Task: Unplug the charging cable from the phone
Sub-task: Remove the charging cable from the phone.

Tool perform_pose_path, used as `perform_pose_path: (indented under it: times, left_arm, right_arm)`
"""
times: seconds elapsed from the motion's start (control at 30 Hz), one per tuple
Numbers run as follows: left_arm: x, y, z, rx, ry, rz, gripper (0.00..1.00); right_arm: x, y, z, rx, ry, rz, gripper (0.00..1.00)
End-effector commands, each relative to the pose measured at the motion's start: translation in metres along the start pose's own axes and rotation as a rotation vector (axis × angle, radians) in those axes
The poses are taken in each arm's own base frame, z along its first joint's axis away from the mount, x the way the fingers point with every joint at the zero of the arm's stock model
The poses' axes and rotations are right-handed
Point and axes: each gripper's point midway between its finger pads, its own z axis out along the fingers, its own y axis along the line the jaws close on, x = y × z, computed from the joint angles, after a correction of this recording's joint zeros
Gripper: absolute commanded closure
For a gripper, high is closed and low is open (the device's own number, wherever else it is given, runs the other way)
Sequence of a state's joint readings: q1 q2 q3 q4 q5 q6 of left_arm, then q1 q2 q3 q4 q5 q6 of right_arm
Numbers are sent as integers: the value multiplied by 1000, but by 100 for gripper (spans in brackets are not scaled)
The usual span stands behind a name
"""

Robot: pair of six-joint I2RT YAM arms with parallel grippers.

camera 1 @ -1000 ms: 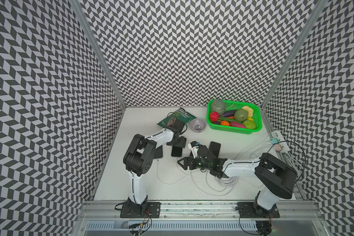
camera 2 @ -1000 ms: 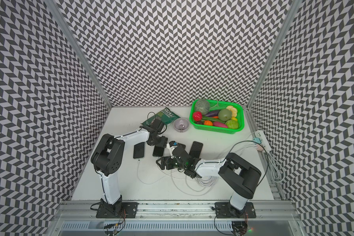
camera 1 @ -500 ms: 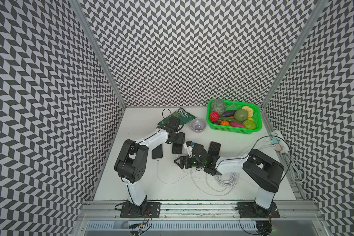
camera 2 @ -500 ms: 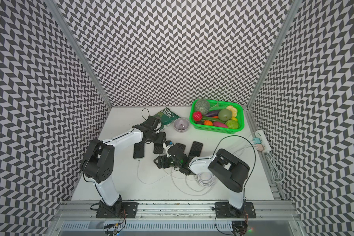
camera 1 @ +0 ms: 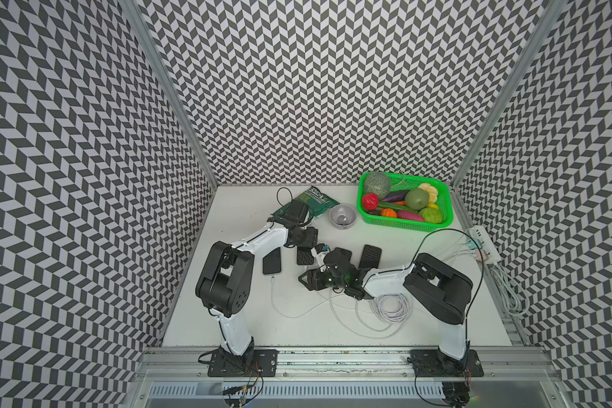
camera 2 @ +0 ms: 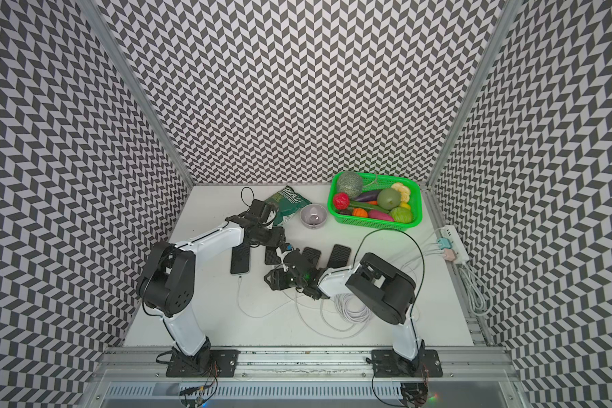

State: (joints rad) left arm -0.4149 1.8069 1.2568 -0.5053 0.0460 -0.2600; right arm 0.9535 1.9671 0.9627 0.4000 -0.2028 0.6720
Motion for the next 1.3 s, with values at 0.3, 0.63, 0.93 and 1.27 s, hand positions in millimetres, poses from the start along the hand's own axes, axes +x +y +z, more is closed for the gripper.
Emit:
perform_pose_path:
  times: [0.3,0.63,0.93,1.27]
  left_arm:
    - [-21,-5,-20,46,-89,-8,100]
    - [-22,-3,-20,43,-93,-15,100]
    - [-24,4,-20,29,-108,-35,100]
    - [-26,18,-15,4,-113,-67,100]
  right_arm:
    - [6,-13,16,43,31,-24,57]
    - [9,-18,14,57,38,-22,81]
    - [14,-17,6,60,38,-37,90]
    - [23,-15,1,60,44,-57,97]
